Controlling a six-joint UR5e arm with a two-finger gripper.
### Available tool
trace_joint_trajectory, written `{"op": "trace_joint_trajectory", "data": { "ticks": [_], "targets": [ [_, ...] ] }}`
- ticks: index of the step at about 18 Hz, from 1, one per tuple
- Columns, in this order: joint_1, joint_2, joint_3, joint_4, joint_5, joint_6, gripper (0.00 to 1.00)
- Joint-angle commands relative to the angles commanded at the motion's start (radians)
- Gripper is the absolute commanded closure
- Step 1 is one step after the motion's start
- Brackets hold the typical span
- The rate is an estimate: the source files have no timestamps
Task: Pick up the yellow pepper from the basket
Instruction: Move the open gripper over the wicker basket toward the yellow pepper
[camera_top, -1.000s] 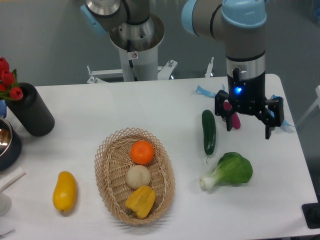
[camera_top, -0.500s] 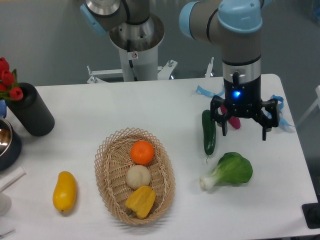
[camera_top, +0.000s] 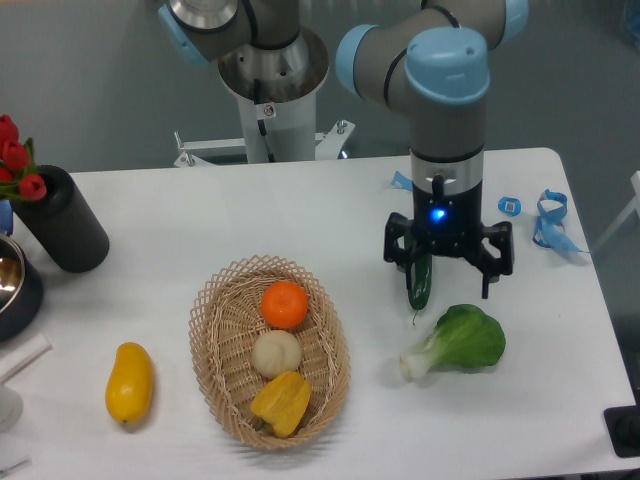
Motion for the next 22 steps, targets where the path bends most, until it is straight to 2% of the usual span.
{"op": "trace_joint_trajectory", "data": {
  "ticks": [5,14,18,22],
  "targets": [
    [-0.050,-0.020,-0.035,0.000,-0.006,-0.031,0.00],
    [-0.149,-0.092,-0.029,0.002,-0.017,-0.123,0.00],
    [-0.167,-0.110,-0.029,0.002,-0.090,-0.172,0.00],
    [-0.189,-0.162,-0.008,0.020,-0.142,-0.181,0.00]
  ]
}}
